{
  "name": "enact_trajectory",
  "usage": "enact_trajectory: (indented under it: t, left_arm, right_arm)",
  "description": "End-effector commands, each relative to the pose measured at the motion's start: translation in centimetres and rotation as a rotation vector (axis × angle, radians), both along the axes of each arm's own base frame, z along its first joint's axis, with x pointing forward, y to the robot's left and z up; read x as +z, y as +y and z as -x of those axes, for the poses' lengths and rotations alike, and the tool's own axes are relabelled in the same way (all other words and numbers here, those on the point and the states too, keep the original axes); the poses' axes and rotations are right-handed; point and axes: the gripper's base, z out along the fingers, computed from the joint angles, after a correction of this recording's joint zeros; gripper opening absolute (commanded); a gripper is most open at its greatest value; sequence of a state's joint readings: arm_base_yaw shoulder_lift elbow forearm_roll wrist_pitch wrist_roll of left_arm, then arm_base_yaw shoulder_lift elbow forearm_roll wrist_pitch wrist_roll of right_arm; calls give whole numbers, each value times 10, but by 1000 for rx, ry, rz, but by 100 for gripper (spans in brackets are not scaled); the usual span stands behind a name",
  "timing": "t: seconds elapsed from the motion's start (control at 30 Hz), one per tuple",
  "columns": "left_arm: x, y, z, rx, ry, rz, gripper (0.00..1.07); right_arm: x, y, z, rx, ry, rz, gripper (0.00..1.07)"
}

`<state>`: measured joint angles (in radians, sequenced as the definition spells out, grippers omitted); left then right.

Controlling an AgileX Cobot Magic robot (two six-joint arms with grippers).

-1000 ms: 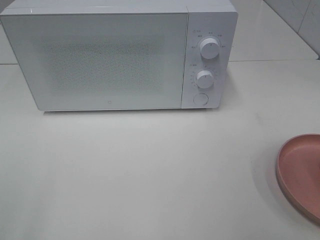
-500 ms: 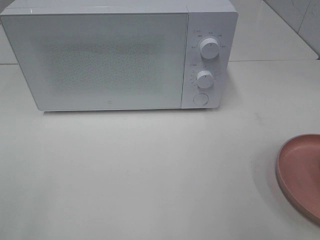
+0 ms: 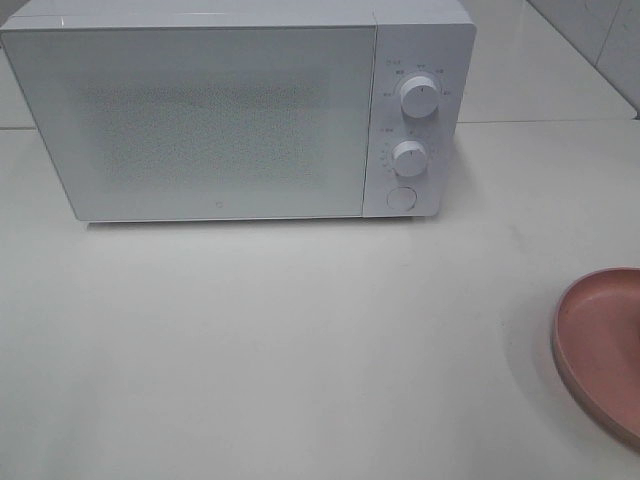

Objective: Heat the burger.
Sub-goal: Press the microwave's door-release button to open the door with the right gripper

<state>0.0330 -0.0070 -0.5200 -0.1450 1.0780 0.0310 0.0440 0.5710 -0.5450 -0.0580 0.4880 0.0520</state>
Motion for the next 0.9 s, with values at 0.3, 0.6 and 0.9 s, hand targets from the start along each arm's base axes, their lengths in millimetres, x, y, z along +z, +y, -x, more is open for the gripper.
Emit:
enact_trajectory:
  t: [0.3, 0.6, 0.9]
  left_arm:
    - [0, 0, 1, -1, -20, 5, 98]
    - [0, 0, 1, -1, -20, 5, 98]
    - [0, 0, 1, -1, -20, 5, 98]
  right_arm:
    - [-6, 1, -29, 1, -40, -4, 73]
    - [-33, 4, -54, 26, -162, -4, 73]
    - [-49, 6, -81, 43, -247, -11, 73]
